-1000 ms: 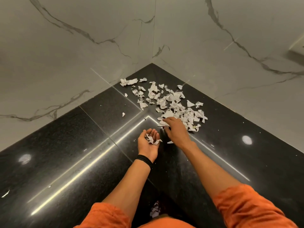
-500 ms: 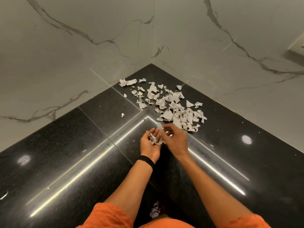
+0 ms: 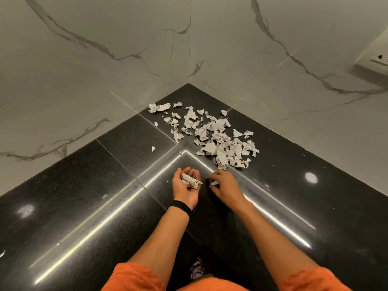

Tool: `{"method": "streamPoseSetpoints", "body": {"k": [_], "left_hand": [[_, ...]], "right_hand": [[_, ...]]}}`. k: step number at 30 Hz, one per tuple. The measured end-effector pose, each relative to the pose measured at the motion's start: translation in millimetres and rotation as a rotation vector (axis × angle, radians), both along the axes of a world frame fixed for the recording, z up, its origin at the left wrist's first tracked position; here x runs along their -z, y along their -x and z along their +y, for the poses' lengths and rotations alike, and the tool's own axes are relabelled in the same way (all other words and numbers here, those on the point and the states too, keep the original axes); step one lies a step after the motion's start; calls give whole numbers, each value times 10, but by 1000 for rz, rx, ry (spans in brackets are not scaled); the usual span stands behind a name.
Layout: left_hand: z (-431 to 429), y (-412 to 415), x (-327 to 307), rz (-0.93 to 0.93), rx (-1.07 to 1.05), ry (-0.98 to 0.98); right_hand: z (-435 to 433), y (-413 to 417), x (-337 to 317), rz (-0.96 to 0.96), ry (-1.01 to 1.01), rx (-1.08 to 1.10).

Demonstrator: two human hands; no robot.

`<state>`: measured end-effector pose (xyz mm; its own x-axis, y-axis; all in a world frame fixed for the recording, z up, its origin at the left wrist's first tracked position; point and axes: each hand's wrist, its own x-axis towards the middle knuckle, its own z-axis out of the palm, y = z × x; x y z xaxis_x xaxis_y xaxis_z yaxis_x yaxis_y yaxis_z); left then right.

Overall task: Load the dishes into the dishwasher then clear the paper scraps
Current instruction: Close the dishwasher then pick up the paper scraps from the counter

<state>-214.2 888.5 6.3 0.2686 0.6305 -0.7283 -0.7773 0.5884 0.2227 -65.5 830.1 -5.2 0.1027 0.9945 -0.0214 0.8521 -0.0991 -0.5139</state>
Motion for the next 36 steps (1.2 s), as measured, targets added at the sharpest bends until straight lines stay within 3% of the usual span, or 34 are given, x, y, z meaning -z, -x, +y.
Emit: {"method": "streamPoseSetpoints", "body": {"k": [4, 8, 11, 15, 19, 23, 25, 33, 36], "left_hand": [[-55, -12, 53, 71, 85, -54], [-97, -74, 73, 113, 207, -97], [-142, -177, 59, 42, 306, -113], [-154, -278, -30, -34, 357, -137], [-63, -259, -59, -11, 274, -83], [-50, -208, -39, 1, 249, -46], [-44, -200, -29, 8, 246, -43], [-9, -245, -7, 70, 268, -90], [-50, -320, 1, 74, 314, -129]], "right_hand": [[-161, 62, 116, -27, -126, -8], [-177, 170, -46, 434, -192, 370], [-57, 203, -267, 626, -268, 425], [72, 200, -384, 462, -195, 242], [232, -9, -373, 341, -324, 410], [336, -265, -215, -50, -58, 255], [314, -298, -157, -124, -46, 208], [51, -186, -202, 289, -308, 577], [-49, -67, -233, 426, -363, 594]]}}
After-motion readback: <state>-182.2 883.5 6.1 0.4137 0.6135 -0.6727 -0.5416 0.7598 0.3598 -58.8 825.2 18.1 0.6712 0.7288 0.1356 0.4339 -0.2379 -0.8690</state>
